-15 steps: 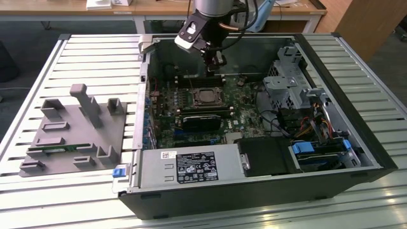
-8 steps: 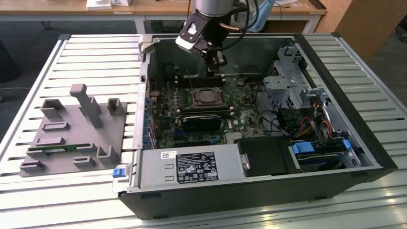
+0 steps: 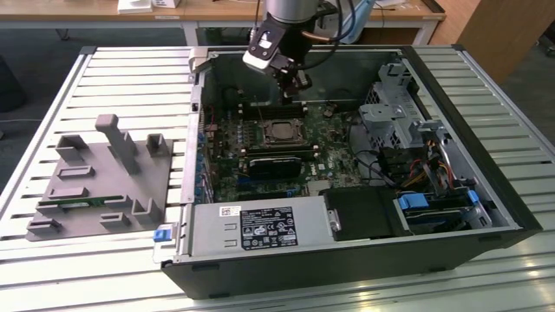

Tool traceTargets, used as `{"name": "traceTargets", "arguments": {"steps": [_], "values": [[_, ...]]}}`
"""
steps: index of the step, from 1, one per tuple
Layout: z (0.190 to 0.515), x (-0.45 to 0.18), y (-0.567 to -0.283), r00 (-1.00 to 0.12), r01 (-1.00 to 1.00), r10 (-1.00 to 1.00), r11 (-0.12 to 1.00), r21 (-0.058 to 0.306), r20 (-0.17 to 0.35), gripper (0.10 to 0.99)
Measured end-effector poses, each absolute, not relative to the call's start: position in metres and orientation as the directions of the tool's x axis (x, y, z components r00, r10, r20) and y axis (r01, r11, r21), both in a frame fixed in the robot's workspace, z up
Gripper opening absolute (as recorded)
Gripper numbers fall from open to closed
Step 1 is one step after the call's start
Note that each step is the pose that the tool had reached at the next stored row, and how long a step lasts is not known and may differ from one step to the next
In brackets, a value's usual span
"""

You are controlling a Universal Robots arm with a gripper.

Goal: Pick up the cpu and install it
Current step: 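Install the first cpu locking lever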

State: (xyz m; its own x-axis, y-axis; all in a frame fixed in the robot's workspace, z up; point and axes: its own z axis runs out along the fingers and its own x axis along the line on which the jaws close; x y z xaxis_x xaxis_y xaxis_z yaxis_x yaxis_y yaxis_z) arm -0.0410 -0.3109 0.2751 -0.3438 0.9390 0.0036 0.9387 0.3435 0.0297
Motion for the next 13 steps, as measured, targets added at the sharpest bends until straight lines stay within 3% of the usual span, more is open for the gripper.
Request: {"name": "traceTargets", "arguments": {"steps": [13], "values": [[0.2750,-0.0410,-0.3114,-0.472,0.881,0.881,0.472,0.030,0.004,0.114]]}}
